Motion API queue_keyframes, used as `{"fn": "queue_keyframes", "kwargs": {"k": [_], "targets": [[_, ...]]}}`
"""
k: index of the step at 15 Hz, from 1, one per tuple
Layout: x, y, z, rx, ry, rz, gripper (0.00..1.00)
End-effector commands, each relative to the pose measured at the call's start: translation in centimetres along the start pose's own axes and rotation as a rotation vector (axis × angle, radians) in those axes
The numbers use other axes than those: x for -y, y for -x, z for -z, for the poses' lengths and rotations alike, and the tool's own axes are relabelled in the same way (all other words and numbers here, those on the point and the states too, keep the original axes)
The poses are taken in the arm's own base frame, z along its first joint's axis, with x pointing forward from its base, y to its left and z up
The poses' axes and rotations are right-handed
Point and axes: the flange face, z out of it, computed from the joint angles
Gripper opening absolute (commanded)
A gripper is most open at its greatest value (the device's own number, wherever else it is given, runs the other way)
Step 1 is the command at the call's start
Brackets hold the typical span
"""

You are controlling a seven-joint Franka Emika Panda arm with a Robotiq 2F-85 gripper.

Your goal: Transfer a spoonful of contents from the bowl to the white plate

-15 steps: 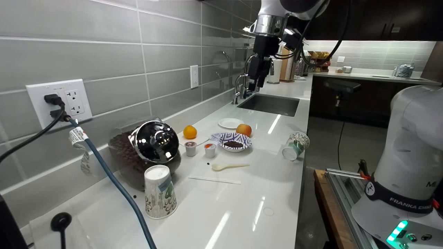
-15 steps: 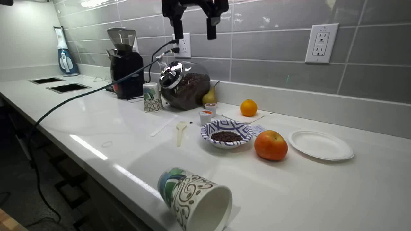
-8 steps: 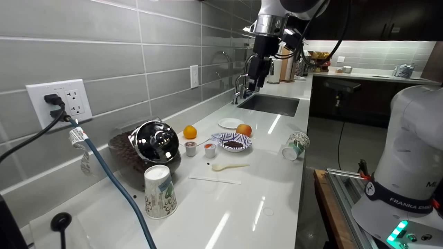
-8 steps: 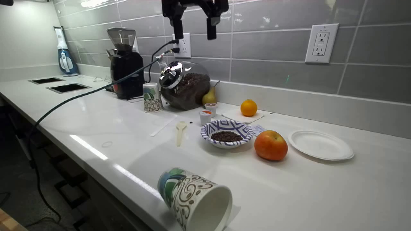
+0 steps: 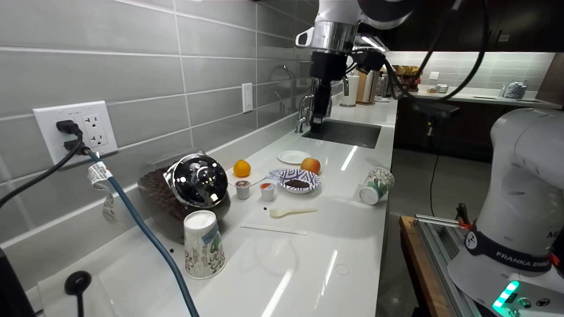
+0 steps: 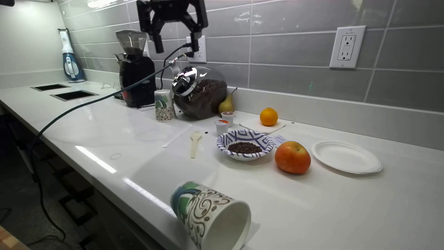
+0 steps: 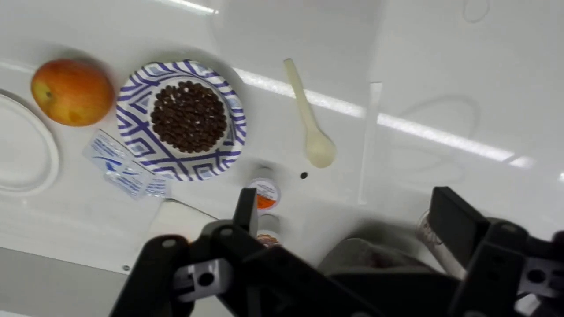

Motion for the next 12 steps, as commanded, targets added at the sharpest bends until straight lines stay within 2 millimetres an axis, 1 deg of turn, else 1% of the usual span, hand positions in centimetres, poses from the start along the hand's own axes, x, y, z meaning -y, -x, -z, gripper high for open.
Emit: {"fn": "queue_keyframes", "kwargs": {"k": [1,2,4,5,6,7,10,11,12], "targets": [[4.1,0.1,-3.0,-0.001,-0.001,0.203,1.0],[4.9,0.2,-5.0,0.001,0.015,0.261,1.0],[5.7,0.7,-8.4,-0.015,0.007,0.369,1.0],[5.4,0.3,-5.5,-0.007,0.002,0.274,1.0],[5.6,0.6,-6.7,0.002,-0.002,0.286,1.0],[5.6,0.5,-6.9,0.007,-0.003,0.284,1.0],[5.4,0.2,-6.1,-0.009,0.001,0.281,1.0],[5.9,0.1,-7.1,-0.03,-0.024,0.314,1.0],[6.0,0.1,-8.1,-0.033,-0.04,0.322,1.0]]}}
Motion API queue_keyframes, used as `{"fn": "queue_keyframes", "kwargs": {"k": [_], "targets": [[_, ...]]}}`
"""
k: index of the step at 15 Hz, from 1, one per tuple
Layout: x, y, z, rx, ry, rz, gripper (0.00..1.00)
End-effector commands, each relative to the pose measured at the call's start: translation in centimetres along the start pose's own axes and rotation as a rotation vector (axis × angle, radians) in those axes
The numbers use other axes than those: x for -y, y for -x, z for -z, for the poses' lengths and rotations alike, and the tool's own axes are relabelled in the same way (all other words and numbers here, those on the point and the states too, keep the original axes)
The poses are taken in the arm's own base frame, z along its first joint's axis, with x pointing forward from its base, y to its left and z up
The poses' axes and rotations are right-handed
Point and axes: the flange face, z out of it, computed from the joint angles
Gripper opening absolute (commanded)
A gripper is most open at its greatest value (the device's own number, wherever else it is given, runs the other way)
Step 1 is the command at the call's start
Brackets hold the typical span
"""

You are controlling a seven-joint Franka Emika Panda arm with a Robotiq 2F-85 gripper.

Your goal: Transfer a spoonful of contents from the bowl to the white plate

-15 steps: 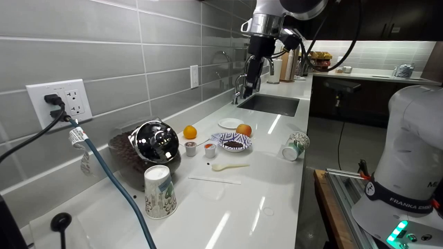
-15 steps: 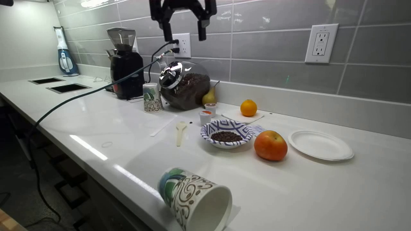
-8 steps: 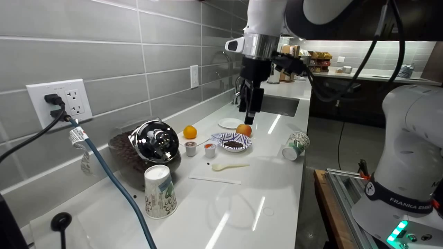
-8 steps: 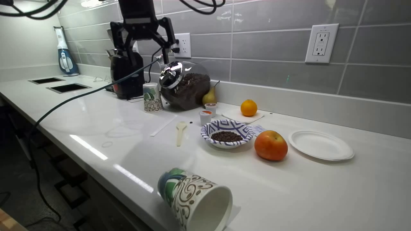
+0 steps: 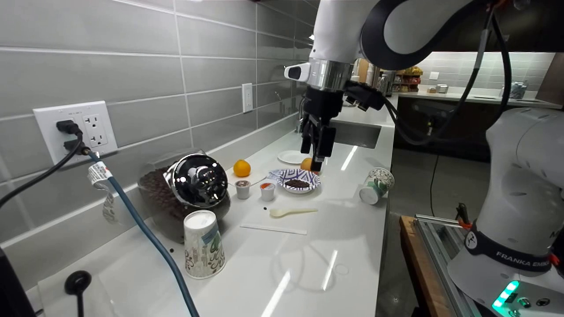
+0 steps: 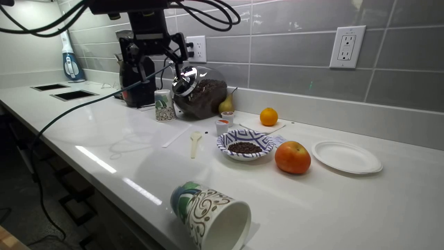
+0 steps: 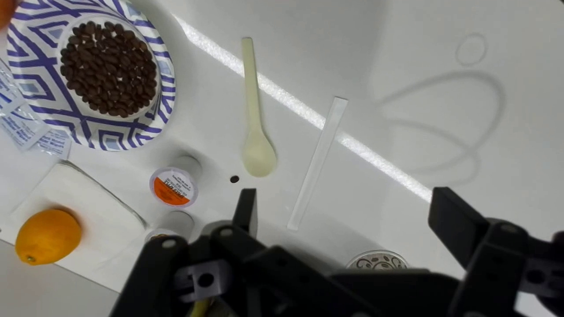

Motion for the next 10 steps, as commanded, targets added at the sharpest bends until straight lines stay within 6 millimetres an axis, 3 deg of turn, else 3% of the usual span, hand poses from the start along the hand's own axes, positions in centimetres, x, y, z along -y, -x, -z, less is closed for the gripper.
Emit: {"fn": "queue_keyframes", "kwargs": {"k": [1,6,10], "targets": [[0.4,-0.1,-2.6,-0.029,-0.057,0.037,1.0],[-1.3,2.1,-6.9,-0.022,-0.051,0.077,1.0],[-1.5,3.6,-10.4,-0.024,-0.039,0.119,1.0]]}}
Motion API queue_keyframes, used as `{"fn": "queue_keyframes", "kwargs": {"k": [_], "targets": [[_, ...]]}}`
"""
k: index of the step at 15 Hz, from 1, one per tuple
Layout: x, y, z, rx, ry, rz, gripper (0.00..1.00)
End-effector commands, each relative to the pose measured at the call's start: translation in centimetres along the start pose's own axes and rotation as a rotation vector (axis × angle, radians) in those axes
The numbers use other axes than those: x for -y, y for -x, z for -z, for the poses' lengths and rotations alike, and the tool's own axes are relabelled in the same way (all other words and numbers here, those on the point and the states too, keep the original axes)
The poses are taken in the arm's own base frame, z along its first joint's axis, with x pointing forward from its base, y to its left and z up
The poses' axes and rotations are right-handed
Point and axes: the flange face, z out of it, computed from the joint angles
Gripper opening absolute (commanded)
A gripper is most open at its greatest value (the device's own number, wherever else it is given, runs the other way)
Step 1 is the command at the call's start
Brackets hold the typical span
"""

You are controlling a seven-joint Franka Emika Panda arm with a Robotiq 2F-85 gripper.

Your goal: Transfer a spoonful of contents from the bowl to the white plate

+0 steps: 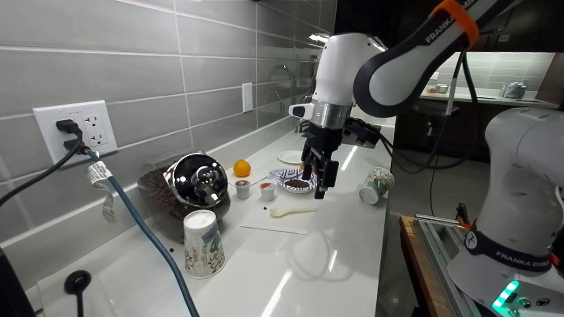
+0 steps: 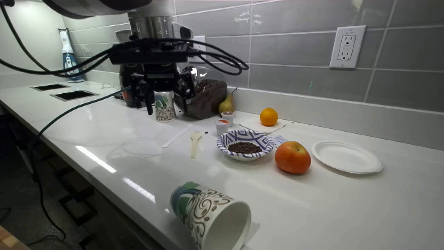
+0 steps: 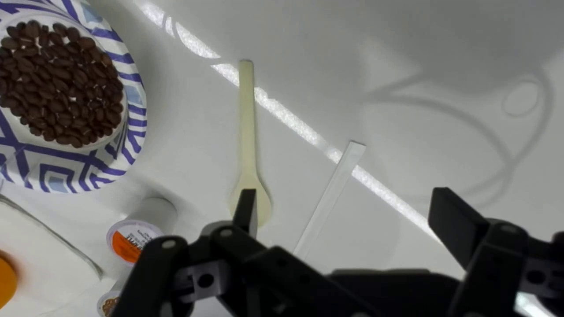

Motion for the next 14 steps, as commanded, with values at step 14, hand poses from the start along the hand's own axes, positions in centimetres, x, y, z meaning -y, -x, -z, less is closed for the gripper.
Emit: {"fn": "queue_keyframes", "kwargs": {"k": [14], "targets": [[-2.7,1.6,-6.1,-0.026,0.016,-0.009,1.0]]}}
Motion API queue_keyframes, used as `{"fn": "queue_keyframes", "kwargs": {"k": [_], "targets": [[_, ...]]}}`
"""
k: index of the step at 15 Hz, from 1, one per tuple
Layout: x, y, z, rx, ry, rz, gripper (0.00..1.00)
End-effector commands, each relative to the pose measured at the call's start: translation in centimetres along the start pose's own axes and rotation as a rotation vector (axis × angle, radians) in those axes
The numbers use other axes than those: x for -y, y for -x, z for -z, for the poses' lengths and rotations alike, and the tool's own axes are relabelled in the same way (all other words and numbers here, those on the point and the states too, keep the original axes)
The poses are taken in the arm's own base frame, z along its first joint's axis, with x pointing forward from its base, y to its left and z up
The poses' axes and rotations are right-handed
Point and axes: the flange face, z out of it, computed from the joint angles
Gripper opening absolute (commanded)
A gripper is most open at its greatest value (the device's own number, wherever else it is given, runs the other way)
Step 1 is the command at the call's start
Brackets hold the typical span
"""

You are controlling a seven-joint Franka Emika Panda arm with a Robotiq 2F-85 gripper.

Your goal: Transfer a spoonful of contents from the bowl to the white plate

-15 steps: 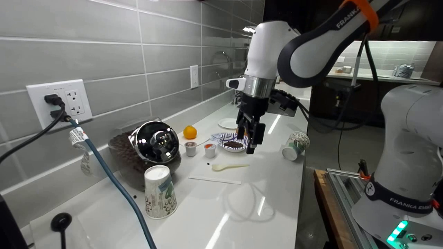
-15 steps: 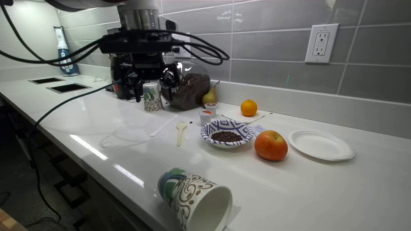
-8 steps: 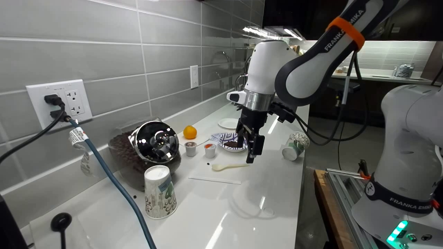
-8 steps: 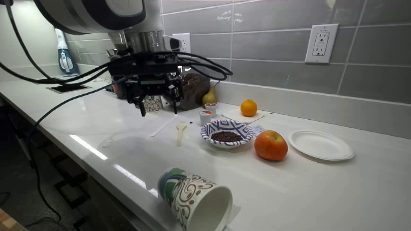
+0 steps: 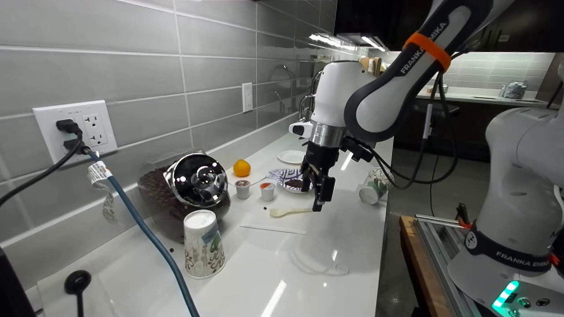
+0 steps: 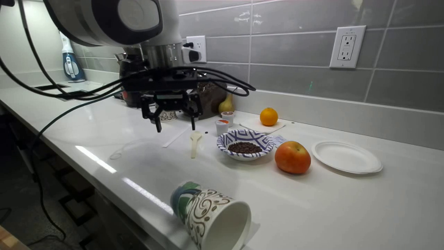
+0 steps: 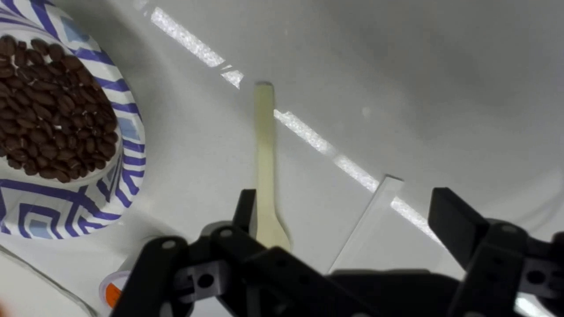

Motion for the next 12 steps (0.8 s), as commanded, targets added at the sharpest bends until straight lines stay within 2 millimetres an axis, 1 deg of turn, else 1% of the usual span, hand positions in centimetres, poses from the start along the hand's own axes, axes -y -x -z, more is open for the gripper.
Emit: {"fn": "queue_keyframes", "kwargs": {"k": [1,4,7,8,9,11,12], "targets": [[-1.5,0.5,-1.7,-0.023,0.012,-0.015,1.0],[-2.2,0.9,-2.6,-0.028,0.011,-0.032,0.99],[-2.9,1.2,-3.4,-0.033,0.012,-0.042,0.82],[-3.1,1.2,-3.6,-0.035,0.013,-0.041,0.74],[-3.4,1.2,-3.8,-0.034,0.018,-0.036,0.69],[-3.8,1.1,-4.0,-0.045,0.031,-0.022,0.6],[-3.9,1.0,-4.1,-0.057,0.043,-0.016,0.61]]}}
